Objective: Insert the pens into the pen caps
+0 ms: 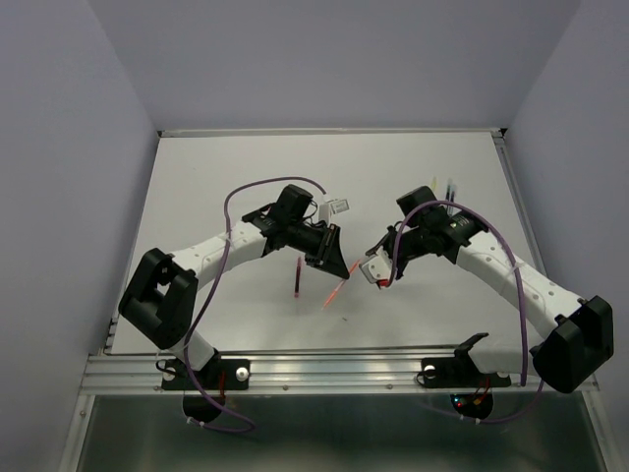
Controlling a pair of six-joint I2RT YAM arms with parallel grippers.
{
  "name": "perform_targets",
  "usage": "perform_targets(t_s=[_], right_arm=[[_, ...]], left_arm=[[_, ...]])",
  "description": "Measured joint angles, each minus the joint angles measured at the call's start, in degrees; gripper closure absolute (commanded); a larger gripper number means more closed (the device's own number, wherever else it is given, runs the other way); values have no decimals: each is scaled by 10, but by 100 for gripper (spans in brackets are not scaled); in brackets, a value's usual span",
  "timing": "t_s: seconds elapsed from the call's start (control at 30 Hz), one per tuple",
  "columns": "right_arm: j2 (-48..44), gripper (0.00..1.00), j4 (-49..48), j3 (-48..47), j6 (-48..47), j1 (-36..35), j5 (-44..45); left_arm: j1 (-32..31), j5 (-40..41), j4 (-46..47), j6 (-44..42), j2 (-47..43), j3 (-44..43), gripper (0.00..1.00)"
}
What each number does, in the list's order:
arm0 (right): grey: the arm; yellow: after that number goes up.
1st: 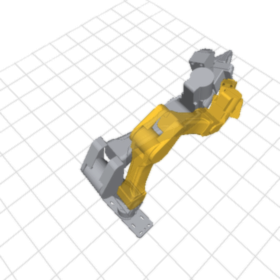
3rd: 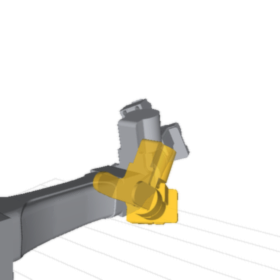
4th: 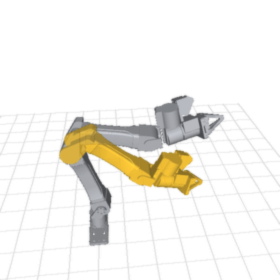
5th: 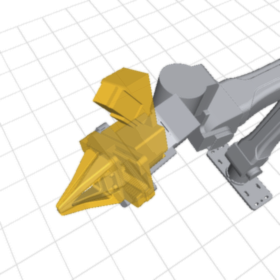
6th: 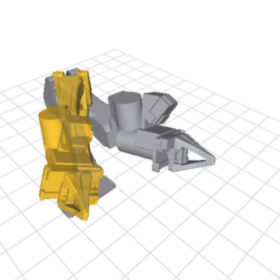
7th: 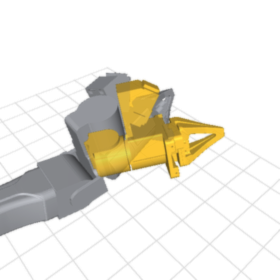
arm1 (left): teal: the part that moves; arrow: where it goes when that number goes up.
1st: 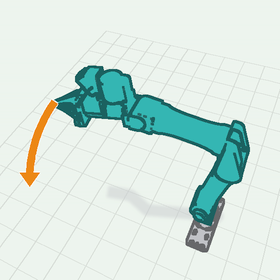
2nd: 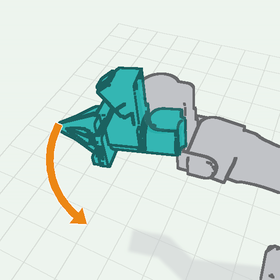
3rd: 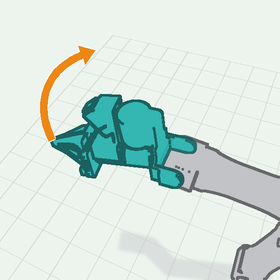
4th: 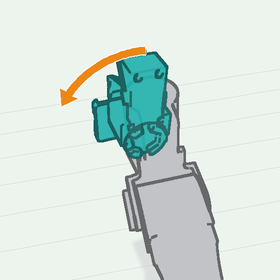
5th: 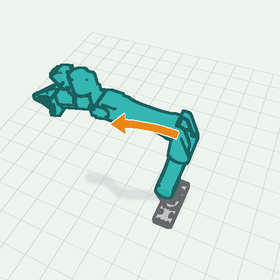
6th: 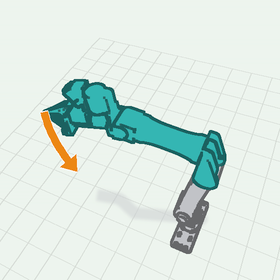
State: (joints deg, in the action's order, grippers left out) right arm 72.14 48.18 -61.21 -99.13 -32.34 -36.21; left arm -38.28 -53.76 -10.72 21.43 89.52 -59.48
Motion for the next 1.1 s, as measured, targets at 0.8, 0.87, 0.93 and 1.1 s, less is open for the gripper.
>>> perform_targets(t_s=[0.8,0.87,0.93,1.1], right_arm=[[16,98,-31,3,18,0,1],[16,98,-24,3,13,0,0],[16,98,-16,3,7,0,0],[16,98,10,2,-16,0,-1]], left_arm=[[-6,3,-3,-1,0,-8,100],[-6,4,-3,-1,0,-8,100],[-6,5,-4,-1,0,-10,100],[-6,7,-3,-1,0,-14,100]])
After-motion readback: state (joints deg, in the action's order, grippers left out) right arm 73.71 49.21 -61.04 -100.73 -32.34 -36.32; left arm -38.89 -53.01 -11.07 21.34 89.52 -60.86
